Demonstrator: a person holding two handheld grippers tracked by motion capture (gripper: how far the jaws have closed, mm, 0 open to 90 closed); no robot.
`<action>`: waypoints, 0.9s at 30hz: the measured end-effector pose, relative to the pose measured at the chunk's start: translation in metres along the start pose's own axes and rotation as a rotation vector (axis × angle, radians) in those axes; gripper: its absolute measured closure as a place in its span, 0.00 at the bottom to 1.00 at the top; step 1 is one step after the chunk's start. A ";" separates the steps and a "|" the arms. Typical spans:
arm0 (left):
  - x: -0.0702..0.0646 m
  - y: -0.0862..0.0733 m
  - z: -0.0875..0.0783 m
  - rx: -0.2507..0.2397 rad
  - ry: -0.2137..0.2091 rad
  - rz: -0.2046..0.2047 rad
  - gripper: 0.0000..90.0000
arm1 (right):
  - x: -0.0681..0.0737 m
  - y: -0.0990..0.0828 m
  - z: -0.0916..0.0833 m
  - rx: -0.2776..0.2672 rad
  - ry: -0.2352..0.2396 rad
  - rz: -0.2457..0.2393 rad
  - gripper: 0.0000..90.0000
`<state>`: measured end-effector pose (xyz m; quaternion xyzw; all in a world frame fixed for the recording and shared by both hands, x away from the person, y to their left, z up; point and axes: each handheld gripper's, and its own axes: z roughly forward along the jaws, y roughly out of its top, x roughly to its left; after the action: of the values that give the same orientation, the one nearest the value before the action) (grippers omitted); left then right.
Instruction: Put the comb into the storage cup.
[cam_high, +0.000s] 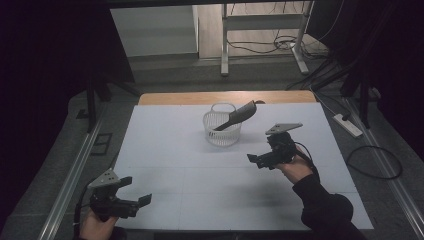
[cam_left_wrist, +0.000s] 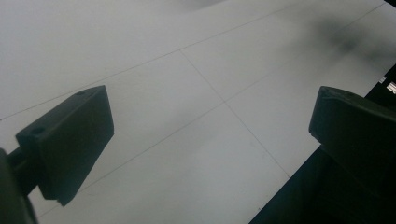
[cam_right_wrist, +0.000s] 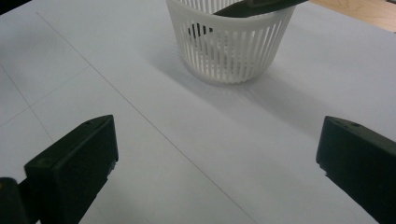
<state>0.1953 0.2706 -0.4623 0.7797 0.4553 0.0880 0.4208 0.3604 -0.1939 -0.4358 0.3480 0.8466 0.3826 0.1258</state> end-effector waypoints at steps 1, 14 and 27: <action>0.000 0.000 0.000 0.000 0.000 0.000 0.01 | 0.000 0.000 -0.001 -0.001 0.000 0.001 0.00; 0.000 0.000 0.000 -0.001 -0.001 0.001 0.01 | 0.002 -0.006 -0.007 -0.007 -0.001 -0.005 0.00; 0.000 0.000 0.000 -0.002 -0.001 0.002 0.01 | 0.003 -0.012 -0.017 -0.028 -0.012 -0.017 0.00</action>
<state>0.1950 0.2708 -0.4622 0.7797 0.4544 0.0883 0.4218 0.3440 -0.2064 -0.4326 0.3410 0.8435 0.3912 0.1389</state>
